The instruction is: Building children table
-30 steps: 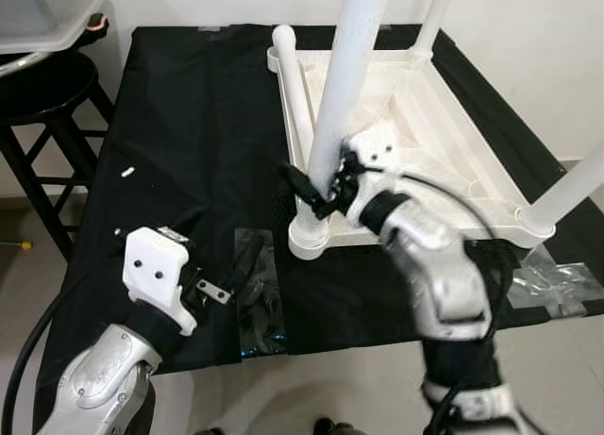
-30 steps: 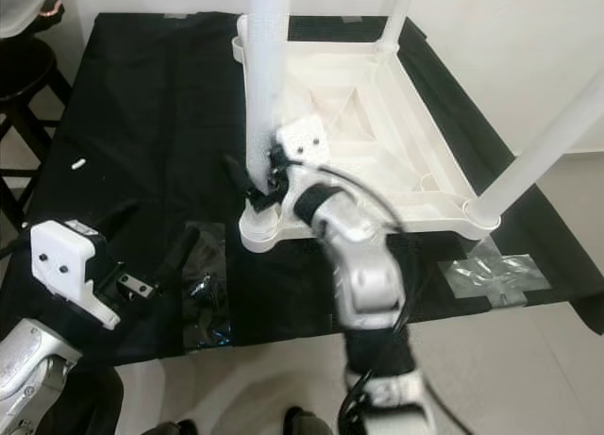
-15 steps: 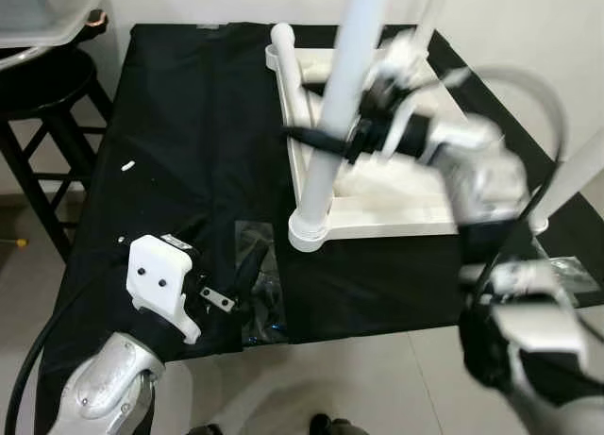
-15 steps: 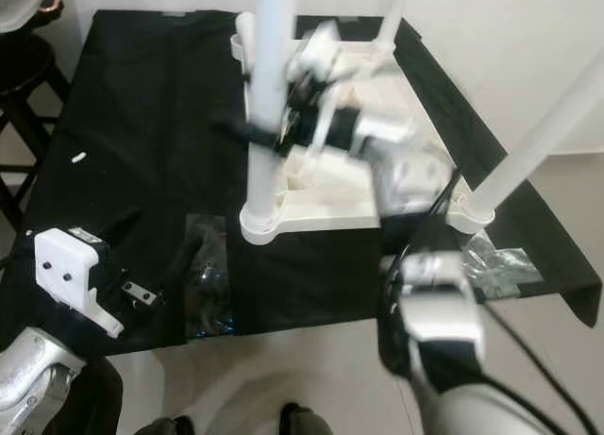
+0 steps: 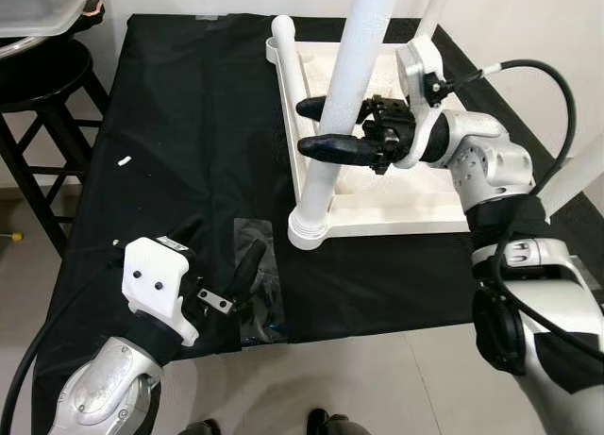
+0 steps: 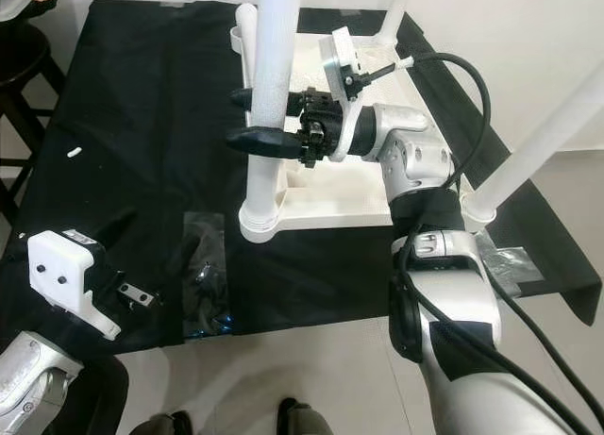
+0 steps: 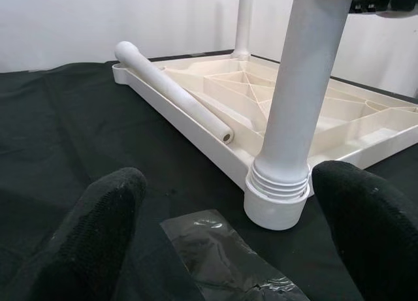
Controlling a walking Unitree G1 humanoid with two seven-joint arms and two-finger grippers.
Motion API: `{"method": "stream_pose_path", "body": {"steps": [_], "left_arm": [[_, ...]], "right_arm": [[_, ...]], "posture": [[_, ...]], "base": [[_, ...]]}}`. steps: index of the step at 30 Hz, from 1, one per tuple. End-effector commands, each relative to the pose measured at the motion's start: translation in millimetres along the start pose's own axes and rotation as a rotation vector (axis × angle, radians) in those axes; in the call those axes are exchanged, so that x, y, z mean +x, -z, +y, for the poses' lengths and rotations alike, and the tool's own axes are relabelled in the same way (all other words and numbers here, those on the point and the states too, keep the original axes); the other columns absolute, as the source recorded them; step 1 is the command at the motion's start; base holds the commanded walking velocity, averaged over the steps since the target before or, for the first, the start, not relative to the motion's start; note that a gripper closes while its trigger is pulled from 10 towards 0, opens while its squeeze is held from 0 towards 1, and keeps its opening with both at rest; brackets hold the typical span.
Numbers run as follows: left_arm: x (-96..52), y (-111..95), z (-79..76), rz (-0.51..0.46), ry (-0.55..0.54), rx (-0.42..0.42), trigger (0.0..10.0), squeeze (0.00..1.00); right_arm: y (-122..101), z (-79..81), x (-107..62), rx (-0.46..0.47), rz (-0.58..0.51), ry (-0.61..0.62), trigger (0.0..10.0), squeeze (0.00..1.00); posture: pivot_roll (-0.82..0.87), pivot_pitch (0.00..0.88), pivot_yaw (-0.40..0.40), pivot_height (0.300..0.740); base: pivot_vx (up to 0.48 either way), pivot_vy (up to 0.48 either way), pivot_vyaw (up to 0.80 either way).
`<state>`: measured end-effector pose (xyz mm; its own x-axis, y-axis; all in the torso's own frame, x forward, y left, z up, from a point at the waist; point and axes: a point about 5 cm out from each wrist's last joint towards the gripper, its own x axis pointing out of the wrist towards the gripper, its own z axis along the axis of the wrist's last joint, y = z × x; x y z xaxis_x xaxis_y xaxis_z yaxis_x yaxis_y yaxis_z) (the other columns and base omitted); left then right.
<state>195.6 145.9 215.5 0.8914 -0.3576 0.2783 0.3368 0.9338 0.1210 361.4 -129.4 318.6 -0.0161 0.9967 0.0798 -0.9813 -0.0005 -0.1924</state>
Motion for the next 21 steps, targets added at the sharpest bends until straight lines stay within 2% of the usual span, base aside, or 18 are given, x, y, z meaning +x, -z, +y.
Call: {"method": "stream_pose_path", "body": {"steps": [1, 8, 11, 12, 13, 14, 15, 16, 17, 19, 20, 21], "left_arm": [[-2.0, -1, -2.7, 0.004, 0.004, -0.003, 10.0, 0.00], [-1.5, -1, -2.5, 0.003, 0.003, -0.002, 10.0, 0.00], [-1.3, -2, -2.5, 0.002, 0.000, -0.002, 10.0, 0.00], [-1.3, -2, -2.5, 0.002, 0.000, -0.002, 10.0, 0.00], [-1.3, -2, -2.3, 0.001, -0.001, -0.002, 10.0, 0.00], [-1.4, -1, -1.2, 0.002, -0.002, -0.002, 10.0, 0.00], [-1.4, -1, -1.2, 0.002, -0.002, -0.002, 10.0, 0.00], [-1.3, -1, 0.1, 0.003, -0.002, -0.001, 10.0, 0.00], [-0.4, -1, 1.7, 0.004, -0.002, 0.000, 10.0, 0.00], [-0.4, -1, 1.7, 0.004, -0.002, 0.000, 10.0, 0.00], [0.3, 0, 3.2, 0.005, -0.002, 0.001, 10.0, 0.00], [0.3, 0, 3.2, 0.005, -0.002, 0.001, 10.0, 0.00]], "right_arm": [[0, 0.8, -0.2, -0.005, 0.025, -0.049, 0.0, 0.00], [4, -3.7, -3.4, -0.038, 0.072, -0.008, 0.0, 0.00], [35, -6.9, 1.6, -0.038, 0.156, 0.293, 0.0, 0.00], [35, -6.9, 1.6, -0.038, 0.156, 0.293, 0.0, 0.00], [48, -4.8, 4.1, -0.018, 0.188, 0.412, 0.0, 0.00], [72, -2.5, 1.5, -0.020, 0.316, 0.712, 0.0, 0.00], [72, -2.5, 1.5, -0.020, 0.316, 0.712, 0.0, 0.00], [97, 20.8, 5.7, 0.036, 0.356, 0.880, 0.0, 0.00], [111, 40.5, 6.5, 0.091, 0.375, 1.006, 0.0, 0.00], [111, 40.5, 6.5, 0.091, 0.375, 1.006, 0.0, 0.00], [119, 59.8, 10.4, 0.120, 0.379, 1.078, 0.0, 0.00], [119, 59.8, 10.4, 0.120, 0.379, 1.078, 0.0, 0.00]], "posture": [[0.09, 0.239, -0.122, 0.740], [0.09, 0.239, -0.122, 0.740], [0.07, 0.246, -0.131, 0.740], [0.07, 0.246, -0.131, 0.740], [0.07, 0.247, -0.131, 0.740], [0.06, 0.249, -0.122, 0.740], [0.06, 0.249, -0.122, 0.740], [0.05, 0.248, -0.116, 0.740], [0.05, 0.249, -0.109, 0.740], [0.05, 0.249, -0.109, 0.740], [0.04, 0.251, -0.105, 0.740], [0.04, 0.251, -0.105, 0.740]], "base": [[0.000, 0.000, 0.00], [0.000, 0.000, 0.00], [0.000, 0.000, 0.00], [0.000, 0.000, 0.00], [0.000, 0.000, 0.00], [0.000, 0.000, 0.00], [0.000, 0.000, 0.00], [0.000, 0.000, 0.00], [0.000, 0.000, 0.00], [0.000, 0.000, 0.00], [0.000, 0.000, 0.00], [0.000, 0.000, 0.00]]}}
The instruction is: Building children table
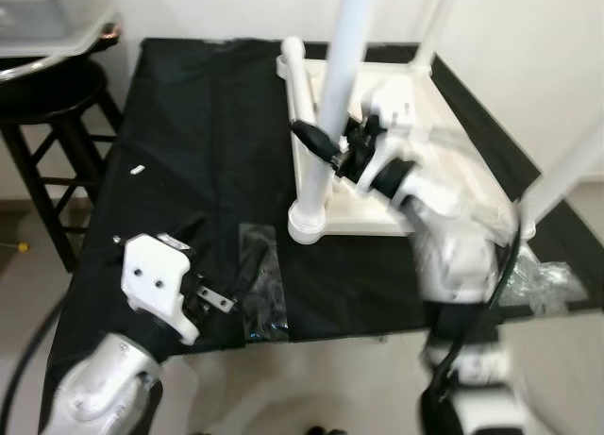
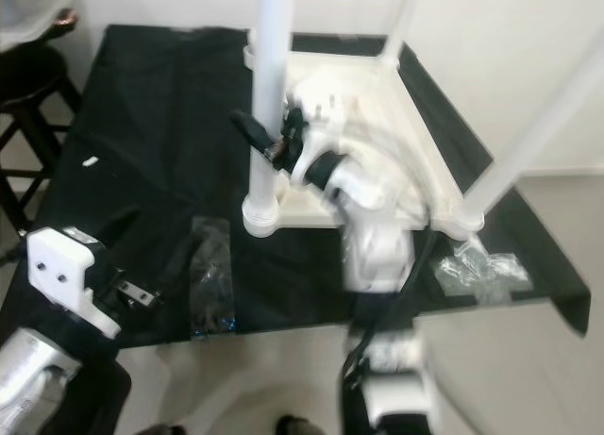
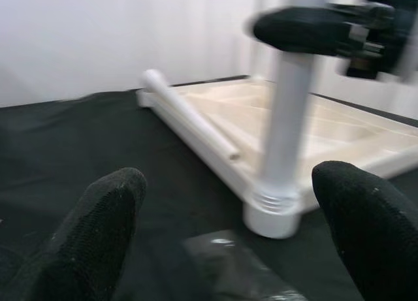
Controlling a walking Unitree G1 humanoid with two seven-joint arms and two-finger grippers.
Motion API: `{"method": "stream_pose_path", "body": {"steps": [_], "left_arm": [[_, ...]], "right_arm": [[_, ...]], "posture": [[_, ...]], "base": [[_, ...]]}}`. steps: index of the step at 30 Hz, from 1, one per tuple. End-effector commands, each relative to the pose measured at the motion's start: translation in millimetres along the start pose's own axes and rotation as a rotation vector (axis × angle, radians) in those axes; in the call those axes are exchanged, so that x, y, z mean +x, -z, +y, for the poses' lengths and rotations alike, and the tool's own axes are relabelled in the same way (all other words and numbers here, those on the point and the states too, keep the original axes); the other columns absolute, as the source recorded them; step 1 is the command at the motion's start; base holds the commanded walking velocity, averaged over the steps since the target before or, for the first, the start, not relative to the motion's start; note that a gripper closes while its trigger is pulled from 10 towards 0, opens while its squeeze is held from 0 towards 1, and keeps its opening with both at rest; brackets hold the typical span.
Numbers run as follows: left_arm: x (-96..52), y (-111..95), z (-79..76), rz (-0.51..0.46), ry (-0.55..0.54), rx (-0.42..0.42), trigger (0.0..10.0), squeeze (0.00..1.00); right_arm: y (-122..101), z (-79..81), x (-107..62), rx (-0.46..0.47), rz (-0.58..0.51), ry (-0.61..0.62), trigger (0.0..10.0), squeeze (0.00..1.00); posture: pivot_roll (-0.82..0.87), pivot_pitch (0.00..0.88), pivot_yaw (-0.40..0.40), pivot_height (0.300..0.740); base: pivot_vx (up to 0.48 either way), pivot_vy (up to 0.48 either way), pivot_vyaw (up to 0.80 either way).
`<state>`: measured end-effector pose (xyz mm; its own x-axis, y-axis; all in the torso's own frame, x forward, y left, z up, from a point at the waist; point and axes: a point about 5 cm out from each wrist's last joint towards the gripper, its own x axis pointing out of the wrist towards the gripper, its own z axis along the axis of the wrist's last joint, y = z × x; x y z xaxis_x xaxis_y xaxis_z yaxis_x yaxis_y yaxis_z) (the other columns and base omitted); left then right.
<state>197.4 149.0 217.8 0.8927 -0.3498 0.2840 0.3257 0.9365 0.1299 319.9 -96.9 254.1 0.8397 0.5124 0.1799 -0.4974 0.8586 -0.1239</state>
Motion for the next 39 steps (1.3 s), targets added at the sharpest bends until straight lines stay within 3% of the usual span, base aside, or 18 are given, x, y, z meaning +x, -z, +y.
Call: {"method": "stream_pose_path", "body": {"steps": [1, 4, 7, 8, 11, 12, 13, 14, 21, 22, 24, 25, 26, 27, 32, 38, 39], "left_arm": [[-0.1, 2, 0.4, 0.011, 0.009, -0.008, 10.0, 0.00], [3.2, 4, 2.1, 0.010, 0.009, -0.004, 10.0, 0.00], [5.1, 6, 3.0, 0.008, 0.006, -0.003, 10.0, 0.00], [5.5, 6, 3.3, 0.006, 0.006, -0.003, 10.0, 0.00], [5.6, 6, 3.7, 0.005, 0.005, -0.003, 10.0, 0.00], [5.6, 6, 3.6, 0.004, 0.004, -0.003, 10.0, 0.00], [5.5, 6, 3.5, 0.004, 0.004, -0.003, 10.0, 0.00], [5.5, 6, 3.4, 0.003, 0.004, -0.004, 10.0, 0.00], [6.1, 5, 1.9, 0.000, 0.008, -0.008, 10.0, 0.00], [6.4, 5, 1.5, -0.001, 0.009, -0.009, 10.0, 0.00], [6.7, 5, 0.9, -0.003, 0.008, -0.011, 10.0, 0.00], [6.7, 5, 0.9, -0.003, 0.008, -0.011, 10.0, 0.00], [7.0, 5, 0.4, -0.004, 0.007, -0.012, 10.0, 0.00], [7.2, 5, -0.1, -0.004, 0.007, -0.012, 10.0, 0.00], [7.4, 5, -1.4, -0.006, 0.006, -0.015, 10.0, 0.00], [6.8, 6, -1.5, -0.007, 0.003, -0.016, 10.0, 0.00], [6.1, 6, -1.7, -0.007, 0.002, -0.017, 10.0, 0.00]], "right_arm": [[67, 10.6, -19.7, 0.043, 0.350, 0.047, 0.0, 0.00], [64, 24.2, -11.5, 0.071, 0.315, 0.091, 0.0, 0.00], [58, 26.8, -0.9, 0.081, 0.287, 0.092, 0.0, 0.00], [56, 24.1, 2.2, 0.071, 0.283, 0.089, 10.0, 0.00], [53, 17.8, 2.7, 0.047, 0.286, 0.099, 10.0, 0.00], [49, 14.3, -0.2, 0.038, 0.286, 0.118, 10.0, 0.12], [45, 12.8, -2.8, 0.033, 0.285, 0.133, 10.0, 0.12], [41, 10.6, -4.4, 0.023, 0.282, 0.136, 10.0, 1.00], [20, -2.5, 4.3, 0.014, 0.185, 0.040, 10.0, 1.00], [16, -3.3, 6.9, 0.003, 0.167, -0.027, 10.0, 1.00], [11, -1.0, 8.3, -0.072, 0.169, -0.272, 10.0, 1.00], [11, -1.0, 8.3, -0.072, 0.169, -0.272, 10.0, 1.00], [9, -1.2, 6.9, -0.132, 0.167, -0.386, 10.0, 0.43], [7, -2.7, 6.3, -0.148, 0.166, -0.469, 10.0, 0.00], [-4, -16.5, 14.3, -0.150, 0.100, -0.623, 10.0, 0.00], [-12, -20.1, 17.8, -0.116, 0.050, -0.757, 10.0, 0.00], [-17, -22.3, 19.4, -0.112, 0.029, -0.837, 10.0, 0.00]], "posture": [[0.03, 0.243, -0.099, 0.740], [0.03, 0.221, -0.089, 0.740], [0.03, 0.220, -0.090, 0.740], [0.03, 0.215, -0.095, 0.740], [0.03, 0.215, -0.096, 0.740], [0.03, 0.219, -0.096, 0.740], [0.03, 0.219, -0.096, 0.740], [0.03, 0.219, -0.096, 0.740], [0.03, 0.222, -0.095, 0.740], [0.03, 0.221, -0.097, 0.740], [0.03, 0.220, -0.098, 0.740], [0.03, 0.220, -0.098, 0.740], [0.03, 0.215, -0.100, 0.740], [0.03, 0.215, -0.101, 0.740], [0.04, 0.214, -0.108, 0.740], [0.03, 0.218, -0.106, 0.740], [0.02, 0.215, -0.103, 0.740]], "base": [[0.000, 0.000, 0.00], [0.000, 0.000, 0.00], [0.000, 0.000, 0.00], [0.000, 0.000, 0.00], [0.000, 0.000, 0.00], [0.000, 0.000, 0.00], [0.000, 0.000, 0.00], [0.000, 0.000, 0.00], [0.000, 0.000, 0.00], [0.000, 0.000, 0.00], [0.000, 0.000, 0.00], [0.000, 0.000, 0.00], [0.000, 0.000, 0.00], [0.000, 0.000, 0.00], [0.000, 0.000, 0.00], [0.000, 0.000, 0.00], [0.000, 0.000, 0.00]]}}
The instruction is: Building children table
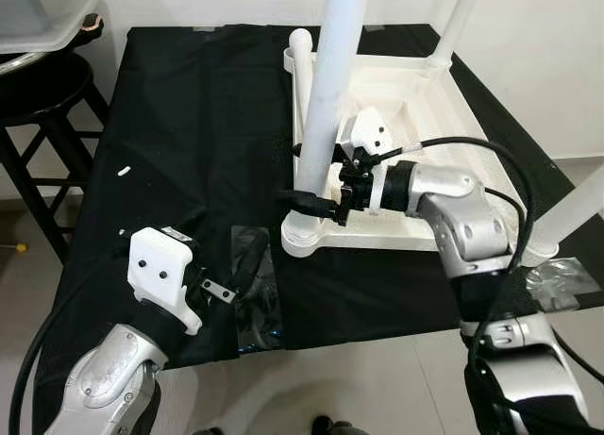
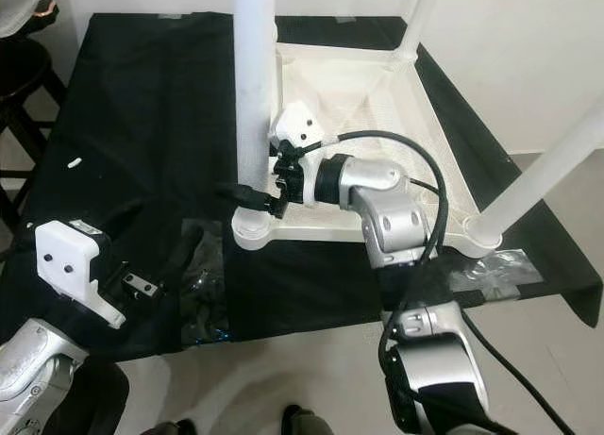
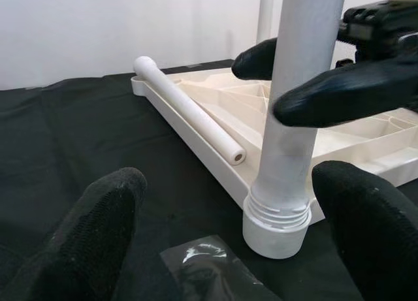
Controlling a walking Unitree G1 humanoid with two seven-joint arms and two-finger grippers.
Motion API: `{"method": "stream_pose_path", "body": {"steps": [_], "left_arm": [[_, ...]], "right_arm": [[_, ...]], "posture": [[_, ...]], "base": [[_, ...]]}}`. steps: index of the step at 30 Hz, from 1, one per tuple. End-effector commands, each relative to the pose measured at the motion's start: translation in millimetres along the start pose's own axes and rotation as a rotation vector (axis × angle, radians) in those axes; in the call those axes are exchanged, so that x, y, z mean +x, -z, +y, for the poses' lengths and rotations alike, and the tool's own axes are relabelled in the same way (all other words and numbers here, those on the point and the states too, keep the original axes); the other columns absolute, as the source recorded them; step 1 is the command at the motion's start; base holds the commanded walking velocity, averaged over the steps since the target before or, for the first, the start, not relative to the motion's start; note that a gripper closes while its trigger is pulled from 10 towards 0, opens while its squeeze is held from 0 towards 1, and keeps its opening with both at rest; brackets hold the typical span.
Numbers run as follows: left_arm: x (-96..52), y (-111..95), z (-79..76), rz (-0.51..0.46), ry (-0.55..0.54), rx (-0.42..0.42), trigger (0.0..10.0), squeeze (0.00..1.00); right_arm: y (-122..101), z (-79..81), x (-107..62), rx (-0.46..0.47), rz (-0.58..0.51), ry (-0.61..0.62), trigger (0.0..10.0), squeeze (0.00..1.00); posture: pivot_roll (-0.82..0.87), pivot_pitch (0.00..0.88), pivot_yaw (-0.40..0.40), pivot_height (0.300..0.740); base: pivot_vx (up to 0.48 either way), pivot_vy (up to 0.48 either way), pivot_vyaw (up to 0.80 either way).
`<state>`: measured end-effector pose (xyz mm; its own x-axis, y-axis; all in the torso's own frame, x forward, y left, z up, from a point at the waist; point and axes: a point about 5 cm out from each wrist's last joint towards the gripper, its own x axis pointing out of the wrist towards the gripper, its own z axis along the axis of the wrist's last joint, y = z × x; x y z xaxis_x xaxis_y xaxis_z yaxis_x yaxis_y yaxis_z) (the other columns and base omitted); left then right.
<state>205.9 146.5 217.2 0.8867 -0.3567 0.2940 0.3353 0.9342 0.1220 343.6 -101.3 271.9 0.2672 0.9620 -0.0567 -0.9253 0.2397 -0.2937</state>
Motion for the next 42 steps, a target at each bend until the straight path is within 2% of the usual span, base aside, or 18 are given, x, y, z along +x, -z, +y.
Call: {"method": "stream_pose_path", "body": {"steps": [1, 2, 7, 8, 10, 11, 20, 28, 29, 30, 31, 33, 34, 35, 36, 37, 38, 42], "left_arm": [[-2.1, 3, -2.1, 0.004, -0.005, -0.006, 10.0, 0.00], [-2.8, 3, -2.3, 0.006, -0.005, -0.007, 10.0, 0.00], [-3.3, 3, -2.4, 0.009, -0.005, -0.007, 10.0, 0.00], [-3.5, 3, -2.7, 0.010, -0.005, -0.008, 10.0, 0.00], [-3.7, 3, -2.8, 0.010, -0.005, -0.008, 10.0, 0.00], [-3.8, 3, -3.0, 0.011, -0.005, -0.009, 10.0, 0.00], [-3.3, 4, -2.7, 0.011, -0.004, -0.010, 10.0, 0.00], [-2.4, 5, -1.7, 0.010, -0.007, -0.008, 10.0, 0.00], [-2.4, 5, -1.6, 0.009, -0.007, -0.008, 10.0, 0.00], [-2.6, 4, -1.5, 0.009, -0.007, -0.008, 10.0, 0.00], [-2.6, 4, -1.5, 0.009, -0.007, -0.008, 10.0, 0.00], [-2.9, 4, -1.3, 0.009, -0.007, -0.007, 10.0, 0.00], [-2.5, 4, -0.5, 0.008, -0.007, -0.006, 10.0, 0.00], [-2.1, 4, 0.1, 0.008, -0.008, -0.006, 10.0, 0.00], [-1.0, 4, 1.0, 0.008, -0.007, -0.005, 10.0, 0.00], [-1.0, 4, 1.0, 0.008, -0.007, -0.005, 10.0, 0.00], [-0.2, 5, 1.5, 0.007, -0.007, -0.005, 10.0, 0.00], [1.9, 7, 1.5, 0.006, -0.005, -0.004, 10.0, 0.00]], "right_arm": [[-4, -2.5, -4.6, -0.011, -0.034, -0.052, 10.0, 0.00], [-9, -5.6, -5.0, -0.005, -0.065, -0.133, 10.0, 0.00], [-12, -6.8, -4.5, 0.009, -0.088, -0.206, 9.5, 0.00], [-12, -6.7, -4.2, 0.021, -0.097, -0.231, 1.4, 0.00], [-11, -6.8, -4.0, 0.029, -0.103, -0.249, 1.4, 0.00], [-9, -6.7, -3.9, 0.037, -0.108, -0.272, 0.0, 0.00], [-4, -6.9, -4.8, 0.041, -0.124, -0.282, 0.0, 0.00], [-1, -6.7, -2.0, 0.010, -0.140, -0.089, 0.0, 0.00], [1, -6.1, 0.8, 0.028, -0.134, -0.005, 0.0, 0.00], [6, -4.2, 7.0, 0.051, -0.119, 0.155, 0.0, 0.00], [6, -4.2, 7.0, 0.051, -0.119, 0.155, 0.0, 0.00], [11, -2.2, 10.9, 0.075, -0.102, 0.331, 0.0, 0.00], [26, 16.5, 18.0, 0.155, -0.048, 0.571, 0.0, 0.00], [36, 30.2, 16.0, 0.217, -0.004, 0.755, 0.0, 0.00], [41, 44.1, 15.6, 0.219, 0.033, 0.861, 0.0, 0.00], [41, 44.1, 15.6, 0.219, 0.033, 0.861, 0.0, 0.00], [43, 53.9, 17.6, 0.223, 0.051, 0.907, 0.0, 0.00], [41, 51.4, 26.6, 0.215, 0.032, 0.905, 0.0, 0.00]], "posture": [[0.02, 0.215, -0.103, 0.740], [0.03, 0.212, -0.098, 0.740], [0.03, 0.212, -0.098, 0.740], [0.03, 0.206, -0.092, 0.740], [0.03, 0.206, -0.092, 0.740], [0.03, 0.205, -0.091, 0.740], [0.03, 0.194, -0.081, 0.740], [0.02, 0.196, -0.083, 0.740], [0.02, 0.196, -0.083, 0.740], [0.03, 0.200, -0.088, 0.740], [0.03, 0.200, -0.088, 0.740], [0.03, 0.200, -0.088, 0.740], [0.01, 0.206, -0.083, 0.740], [0.01, 0.206, -0.083, 0.740], [0.02, 0.204, -0.080, 0.740], [0.02, 0.204, -0.080, 0.740], [0.02, 0.204, -0.080, 0.740], [0.01, 0.185, -0.076, 0.740]], "base": [[0.000, 0.000, 0.00], [0.000, 0.000, 0.00], [0.000, 0.000, 0.00], [0.000, 0.000, 0.00], [0.000, 0.000, 0.00], [0.000, 0.000, 0.00], [0.000, 0.000, 0.00], [0.000, 0.000, 0.00], [0.000, 0.000, 0.00], [0.000, 0.000, 0.00], [0.000, 0.000, 0.00], [0.000, 0.000, 0.00], [0.000, 0.000, 0.00], [0.000, 0.000, 0.00], [0.000, 0.000, 0.00], [0.000, 0.000, 0.00], [0.000, 0.000, 0.00], [0.000, 0.000, 0.00]]}}
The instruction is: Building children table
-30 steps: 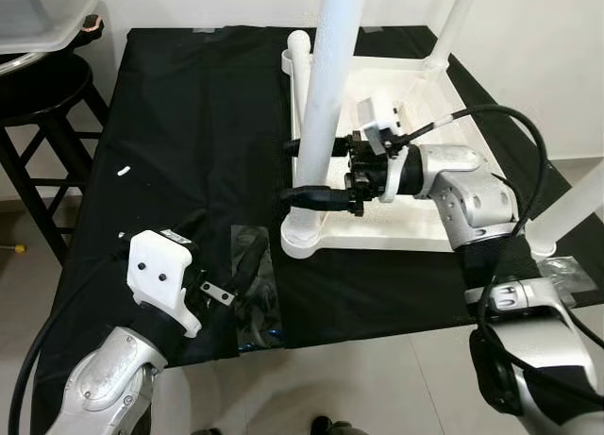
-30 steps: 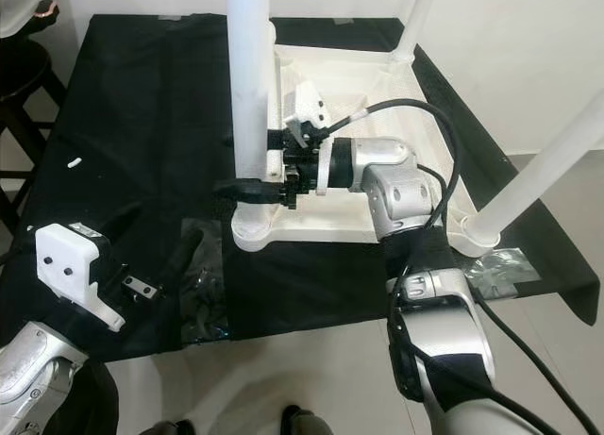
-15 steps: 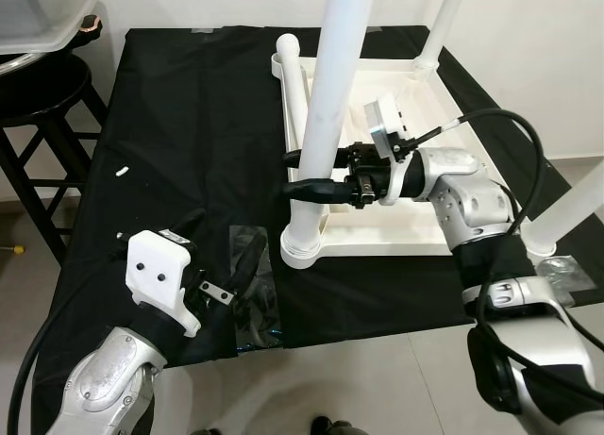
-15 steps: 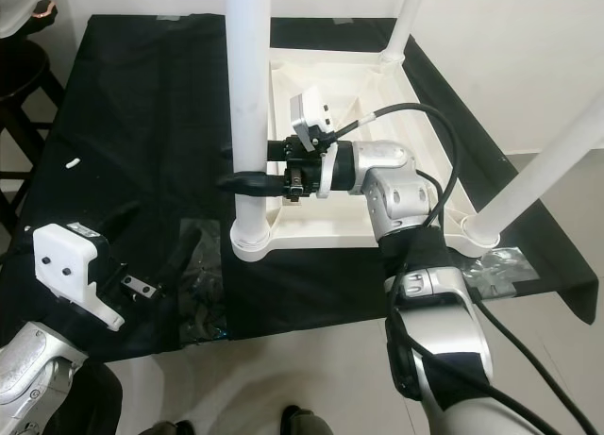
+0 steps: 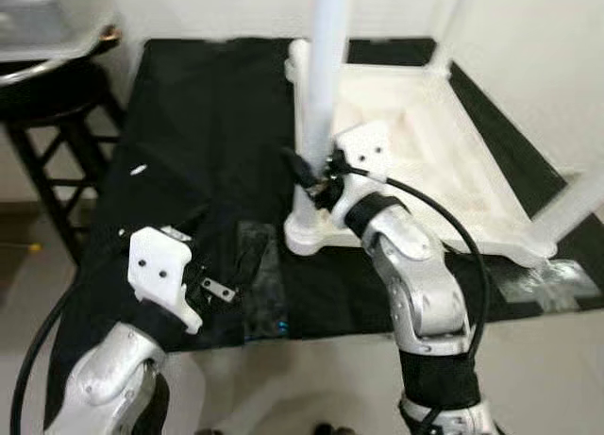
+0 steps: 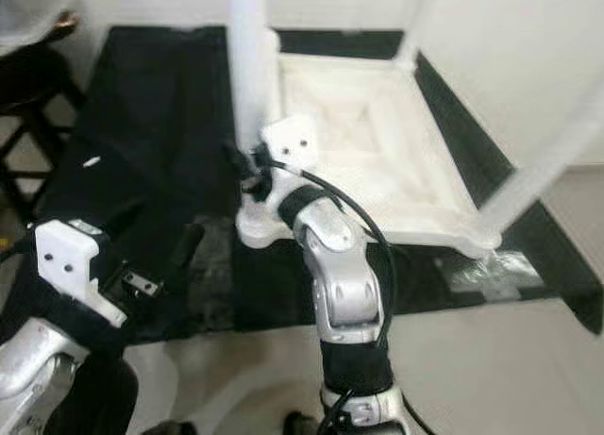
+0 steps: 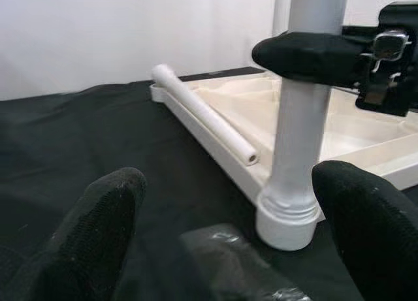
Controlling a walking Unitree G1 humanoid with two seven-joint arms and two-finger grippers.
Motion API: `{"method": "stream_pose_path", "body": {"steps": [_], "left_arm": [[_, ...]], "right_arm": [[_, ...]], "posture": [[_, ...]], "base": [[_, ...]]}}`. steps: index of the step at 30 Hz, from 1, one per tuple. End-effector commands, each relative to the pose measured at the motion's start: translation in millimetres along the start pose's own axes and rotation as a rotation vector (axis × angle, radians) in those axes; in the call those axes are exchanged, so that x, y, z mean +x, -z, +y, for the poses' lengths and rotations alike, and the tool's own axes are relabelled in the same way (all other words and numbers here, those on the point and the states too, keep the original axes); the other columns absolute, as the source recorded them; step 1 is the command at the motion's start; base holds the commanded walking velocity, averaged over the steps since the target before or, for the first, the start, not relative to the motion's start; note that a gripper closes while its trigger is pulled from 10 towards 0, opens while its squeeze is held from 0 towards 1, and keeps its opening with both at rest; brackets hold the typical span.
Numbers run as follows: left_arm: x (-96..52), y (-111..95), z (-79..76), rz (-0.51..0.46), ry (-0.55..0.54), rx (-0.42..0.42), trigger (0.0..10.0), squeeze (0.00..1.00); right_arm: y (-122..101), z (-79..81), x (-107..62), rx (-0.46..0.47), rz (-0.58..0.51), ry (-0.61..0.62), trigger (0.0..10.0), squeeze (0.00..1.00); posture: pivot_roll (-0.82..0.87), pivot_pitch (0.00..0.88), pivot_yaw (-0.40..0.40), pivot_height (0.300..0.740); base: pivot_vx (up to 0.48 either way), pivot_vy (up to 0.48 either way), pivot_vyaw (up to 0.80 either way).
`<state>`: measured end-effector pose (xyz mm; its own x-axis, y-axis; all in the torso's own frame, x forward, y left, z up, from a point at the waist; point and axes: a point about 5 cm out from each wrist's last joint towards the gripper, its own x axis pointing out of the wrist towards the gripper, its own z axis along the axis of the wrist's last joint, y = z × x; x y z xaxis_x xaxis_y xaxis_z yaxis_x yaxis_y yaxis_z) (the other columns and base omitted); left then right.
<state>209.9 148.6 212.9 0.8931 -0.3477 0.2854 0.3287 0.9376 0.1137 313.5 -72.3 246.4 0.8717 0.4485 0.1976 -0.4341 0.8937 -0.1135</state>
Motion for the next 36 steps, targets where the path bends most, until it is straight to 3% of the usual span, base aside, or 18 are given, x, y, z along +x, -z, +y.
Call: {"method": "stream_pose_path", "body": {"steps": [1, 7, 8, 9, 12, 13, 15, 16, 21, 23, 24, 27, 29, 30, 31, 32, 33, 36], "left_arm": [[0.7, 2, -1.0, -0.005, 0.005, 0.001, 10.0, 0.00], [1.6, 2, -0.7, -0.010, 0.002, 0.002, 10.0, 0.00], [1.4, 1, -0.6, -0.012, 0.000, 0.003, 10.0, 0.00], [1.4, 1, -0.6, -0.012, 0.000, 0.003, 10.0, 0.00], [1.5, 1, -0.8, -0.013, 0.001, 0.003, 10.0, 0.00], [1.7, 1, -0.8, -0.013, 0.001, 0.003, 10.0, 0.00], [2.1, 0, -1.4, -0.015, 0.002, 0.002, 10.0, 0.00], [2.1, 0, -1.6, -0.015, 0.002, 0.002, 10.0, 0.00], [2.1, 0, -2.0, -0.017, -0.001, 0.002, 10.0, 0.00], [1.9, 0, -1.9, -0.017, -0.003, 0.002, 10.0, 0.00], [1.9, 0, -1.9, -0.017, -0.003, 0.002, 10.0, 0.00], [0.3, -1, -2.2, -0.015, -0.005, 0.001, 10.0, 0.00], [0.3, -1, -2.2, -0.015, -0.005, 0.001, 10.0, 0.00], [-0.1, -1, -2.3, -0.013, -0.006, 0.001, 10.0, 0.00], [-0.1, -1, -2.3, -0.013, -0.006, 0.001, 10.0, 0.00], [-0.9, -1, -2.5, -0.012, -0.007, 0.002, 10.0, 0.00], [-0.9, -1, -2.5, -0.012, -0.007, 0.002, 10.0, 0.00], [-3.6, -2, -3.4, -0.009, -0.010, 0.002, 10.0, 0.00]], "right_arm": [[27, 6.3, -0.4, 0.047, 0.114, 0.058, 0.0, 0.00], [23, 8.6, 2.5, 0.043, 0.117, 0.072, 0.0, 0.00], [24, 8.8, 0.7, 0.041, 0.139, 0.080, 1.3, 0.00], [24, 9.7, -0.9, 0.036, 0.151, 0.091, 10.0, 0.00], [22, 11.2, -2.0, 0.030, 0.156, 0.081, 10.0, 0.00], [21, 12.0, -1.9, 0.028, 0.156, 0.072, 10.0, 0.92], [14, 11.9, 2.0, 0.072, 0.116, 0.020, 10.0, 0.92], [7, 9.4, 7.0, 0.079, 0.083, -0.015, 10.0, 1.00], [-8, 4.3, 18.8, 0.066, 0.018, -0.102, 10.0, 1.00], [-19, 8.9, 26.6, 0.095, -0.026, -0.244, 10.0, 1.00], [-19, 8.9, 26.6, 0.095, -0.026, -0.244, 10.0, 1.00], [-34, 19.4, 28.3, 0.075, -0.066, -0.517, 10.0, 1.00], [-34, 19.4, 28.3, 0.075, -0.066, -0.517, 10.0, 1.00], [-38, 19.9, 27.0, 0.043, -0.076, -0.629, 10.0, 0.84], [-38, 19.9, 27.0, 0.043, -0.076, -0.629, 10.0, 0.84], [-42, 16.8, 26.8, 0.025, -0.077, -0.714, 10.0, 0.00], [-42, 16.8, 26.8, 0.025, -0.077, -0.714, 10.0, 0.00], [-44, -5.7, 36.5, 0.002, -0.061, -0.791, 10.0, 0.00]], "posture": [[0.01, 0.182, -0.077, 0.740], [0.01, 0.179, -0.082, 0.740], [0.01, 0.182, -0.082, 0.740], [0.01, 0.182, -0.081, 0.740], [0.01, 0.187, -0.079, 0.740], [0.01, 0.187, -0.079, 0.740], [0.01, 0.190, -0.083, 0.740], [0.02, 0.190, -0.085, 0.740], [0.01, 0.193, -0.088, 0.740], [0.01, 0.195, -0.087, 0.740], [0.01, 0.195, -0.087, 0.740], [0.02, 0.200, -0.082, 0.740], [0.02, 0.200, -0.082, 0.740], [0.03, 0.200, -0.083, 0.740], [0.03, 0.200, -0.083, 0.740], [0.03, 0.203, -0.088, 0.740], [0.03, 0.203, -0.088, 0.740], [0.04, 0.207, -0.091, 0.740]], "base": [[0.000, 0.000, 0.00], [0.000, 0.000, 0.00], [0.000, 0.000, 0.00], [0.000, 0.000, 0.00], [0.000, 0.000, 0.00], [0.000, 0.000, 0.00], [0.000, 0.000, 0.00], [0.000, 0.000, 0.00], [0.000, 0.000, 0.00], [0.000, 0.000, 0.00], [0.000, 0.000, 0.00], [0.000, 0.000, 0.00], [0.000, 0.000, 0.00], [0.000, 0.000, 0.00], [0.000, 0.000, 0.00], [0.000, 0.000, 0.00], [0.000, 0.000, 0.00], [0.000, 0.000, 0.00]]}}
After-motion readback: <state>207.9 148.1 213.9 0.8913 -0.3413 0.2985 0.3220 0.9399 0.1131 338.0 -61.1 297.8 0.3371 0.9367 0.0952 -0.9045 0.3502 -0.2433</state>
